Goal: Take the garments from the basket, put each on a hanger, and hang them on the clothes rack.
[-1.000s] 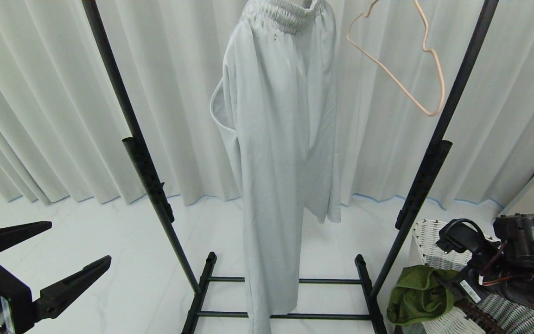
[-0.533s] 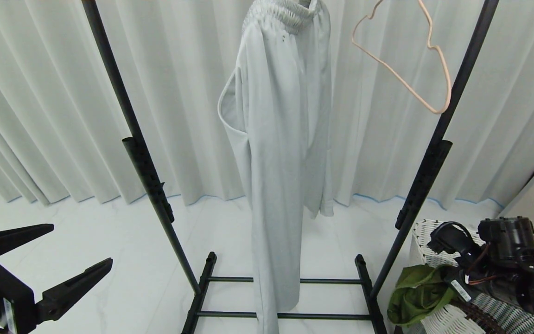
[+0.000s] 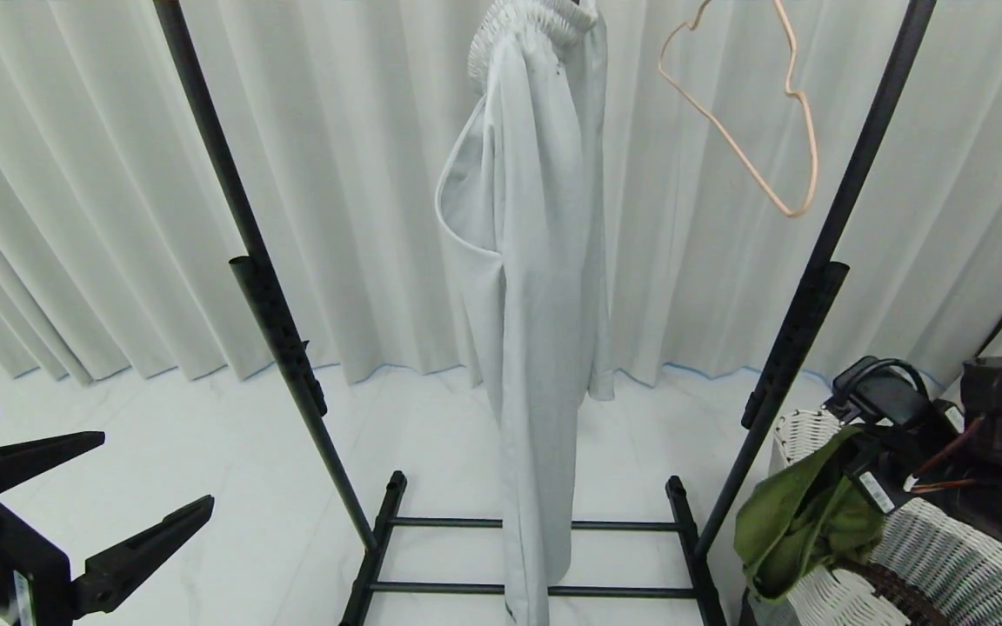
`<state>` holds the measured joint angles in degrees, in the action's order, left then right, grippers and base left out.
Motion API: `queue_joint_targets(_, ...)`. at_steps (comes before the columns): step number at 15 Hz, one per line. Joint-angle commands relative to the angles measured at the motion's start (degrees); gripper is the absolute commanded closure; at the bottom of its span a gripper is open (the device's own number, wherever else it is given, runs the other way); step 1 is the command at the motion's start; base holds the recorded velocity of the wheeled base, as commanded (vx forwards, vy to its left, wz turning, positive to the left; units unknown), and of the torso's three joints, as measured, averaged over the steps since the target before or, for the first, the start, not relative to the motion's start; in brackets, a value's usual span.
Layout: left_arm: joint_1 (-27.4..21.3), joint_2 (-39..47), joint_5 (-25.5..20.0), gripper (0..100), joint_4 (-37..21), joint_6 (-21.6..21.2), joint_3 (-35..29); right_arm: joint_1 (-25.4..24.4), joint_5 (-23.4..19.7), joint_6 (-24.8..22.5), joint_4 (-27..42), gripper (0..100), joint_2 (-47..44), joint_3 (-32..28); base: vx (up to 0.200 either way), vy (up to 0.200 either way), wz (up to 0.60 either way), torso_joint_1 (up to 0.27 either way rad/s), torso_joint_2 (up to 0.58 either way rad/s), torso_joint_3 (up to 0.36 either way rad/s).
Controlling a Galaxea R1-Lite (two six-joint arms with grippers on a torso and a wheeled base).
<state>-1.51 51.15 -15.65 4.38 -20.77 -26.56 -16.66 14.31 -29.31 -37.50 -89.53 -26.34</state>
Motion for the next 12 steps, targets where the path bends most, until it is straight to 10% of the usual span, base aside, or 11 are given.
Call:
queue_joint_targets(1,0.0,-0.1,0.0,0,0.0,-0.1,0.1,-3.3,-0.3,0.1,3.3,100,8.9,-1.8,-0.2,0.0,0.0,0.012,0.0,-0.007)
queue_joint_targets(8,-0.9,-0.2,0.0,0,0.0,0.0,0.0,-14.4,-0.1,0.1,9.5,100,15.9,-6.7,-0.2,0.0,0.0,0.001,0.0,0.003)
queue_joint_targets(12,-6.6,-0.9,-0.1,0,0.0,0.1,0.1,-20.4,-0.1,0.2,14.6,100,16.8,-12.5,0.0,0.0,0.0,0.0,0.0,0.0)
